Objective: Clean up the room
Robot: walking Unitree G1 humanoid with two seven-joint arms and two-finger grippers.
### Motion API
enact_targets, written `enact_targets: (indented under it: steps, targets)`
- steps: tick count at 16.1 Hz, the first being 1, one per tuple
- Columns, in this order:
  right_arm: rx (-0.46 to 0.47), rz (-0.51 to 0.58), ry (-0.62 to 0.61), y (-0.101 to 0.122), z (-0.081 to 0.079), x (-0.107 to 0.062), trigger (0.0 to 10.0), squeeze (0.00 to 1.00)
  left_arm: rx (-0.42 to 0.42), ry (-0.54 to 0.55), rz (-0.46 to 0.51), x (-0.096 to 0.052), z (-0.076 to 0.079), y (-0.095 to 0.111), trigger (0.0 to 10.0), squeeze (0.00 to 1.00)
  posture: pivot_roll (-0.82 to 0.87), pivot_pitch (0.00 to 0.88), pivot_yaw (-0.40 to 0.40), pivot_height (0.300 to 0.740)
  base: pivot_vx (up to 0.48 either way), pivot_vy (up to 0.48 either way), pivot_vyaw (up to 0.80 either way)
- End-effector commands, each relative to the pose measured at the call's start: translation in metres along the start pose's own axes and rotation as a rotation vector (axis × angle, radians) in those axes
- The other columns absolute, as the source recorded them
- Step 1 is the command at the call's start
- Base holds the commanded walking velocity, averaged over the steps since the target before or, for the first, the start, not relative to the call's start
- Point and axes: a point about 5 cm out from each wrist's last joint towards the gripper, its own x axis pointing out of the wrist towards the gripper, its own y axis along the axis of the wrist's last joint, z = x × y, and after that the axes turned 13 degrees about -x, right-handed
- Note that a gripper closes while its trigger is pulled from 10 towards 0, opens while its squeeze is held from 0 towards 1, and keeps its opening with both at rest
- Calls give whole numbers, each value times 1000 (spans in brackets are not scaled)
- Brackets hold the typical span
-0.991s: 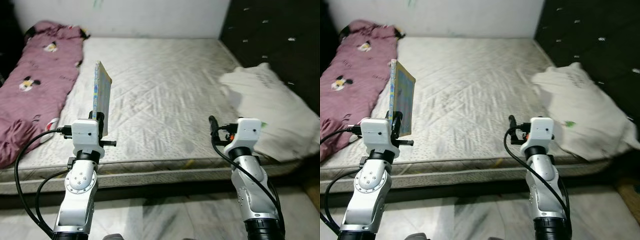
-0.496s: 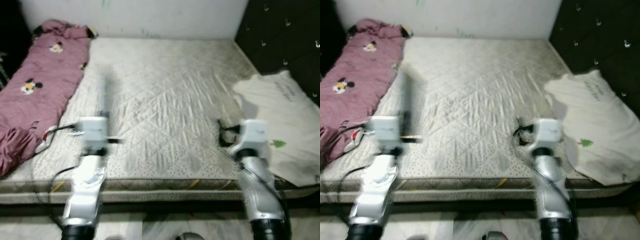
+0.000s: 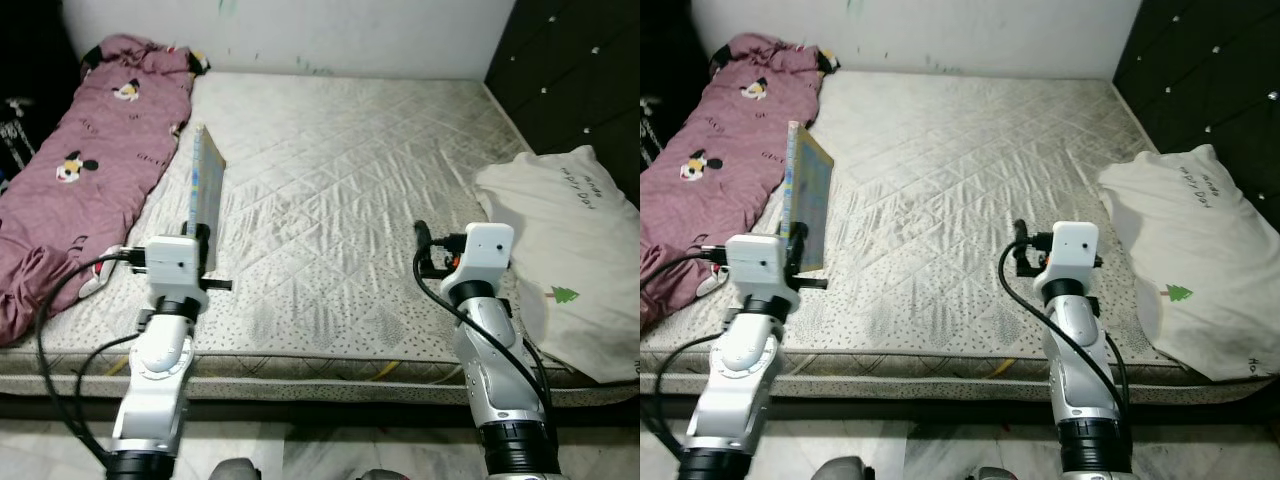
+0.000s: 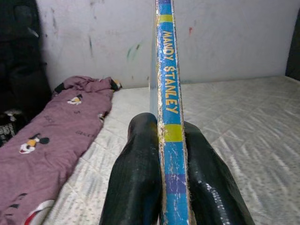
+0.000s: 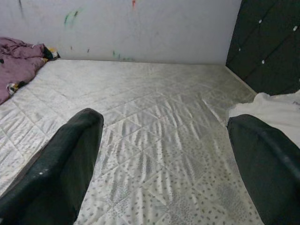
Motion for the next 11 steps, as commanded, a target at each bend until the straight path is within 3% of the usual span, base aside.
enact_targets:
  steps: [1,7,11]
  targets:
    - [28,-18,10,-2,-2,2,10000,0,12,7,37,3,-2,8,10000,0,15,0,-15,740,0,0,0]
    - [44,-15,43,0,-10,6,10000,0,5,-6,27,10,5,9,10000,0,11,0,-14,740,0,0,-800]
    - [43,3,69,3,-12,6,10000,0,11,-23,28,12,8,10,10000,0,6,0,-20,740,0,0,0]
